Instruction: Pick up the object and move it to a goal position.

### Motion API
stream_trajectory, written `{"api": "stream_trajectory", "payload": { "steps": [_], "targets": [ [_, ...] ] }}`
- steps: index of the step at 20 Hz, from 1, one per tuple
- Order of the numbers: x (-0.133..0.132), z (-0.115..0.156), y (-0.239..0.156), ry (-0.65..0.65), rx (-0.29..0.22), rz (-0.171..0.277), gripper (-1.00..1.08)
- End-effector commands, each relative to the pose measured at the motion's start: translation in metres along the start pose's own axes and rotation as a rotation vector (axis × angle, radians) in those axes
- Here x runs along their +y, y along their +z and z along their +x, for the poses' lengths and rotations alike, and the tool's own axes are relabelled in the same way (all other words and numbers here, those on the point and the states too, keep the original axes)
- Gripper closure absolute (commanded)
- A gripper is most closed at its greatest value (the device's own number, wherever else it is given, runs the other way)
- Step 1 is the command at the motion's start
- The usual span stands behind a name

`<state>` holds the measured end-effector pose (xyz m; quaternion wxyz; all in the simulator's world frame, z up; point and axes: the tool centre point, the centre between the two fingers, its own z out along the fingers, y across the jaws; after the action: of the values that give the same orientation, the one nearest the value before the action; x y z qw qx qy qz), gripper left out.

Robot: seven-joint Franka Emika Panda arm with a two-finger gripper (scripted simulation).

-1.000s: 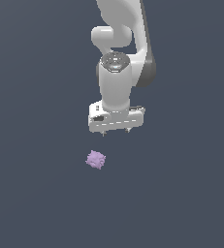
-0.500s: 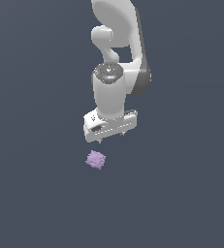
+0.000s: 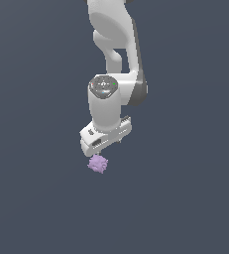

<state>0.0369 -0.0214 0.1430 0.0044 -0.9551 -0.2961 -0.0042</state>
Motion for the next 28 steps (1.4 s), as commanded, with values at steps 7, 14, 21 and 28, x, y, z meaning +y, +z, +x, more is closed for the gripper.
{"api": "stream_trajectory", "payload": {
  "steps": [7,14,21,28],
  "targets": [
    [0.022,-0.002,0.019,-0.212,-0.006,-0.003,-0.92],
    [0.040,-0.005,0.035,-0.379,-0.010,-0.003,-0.92],
    [0.052,-0.007,0.047,-0.497,-0.011,-0.003,-0.92],
    [0.058,-0.008,0.053,-0.553,-0.012,-0.003,-0.92]
  ]
}}
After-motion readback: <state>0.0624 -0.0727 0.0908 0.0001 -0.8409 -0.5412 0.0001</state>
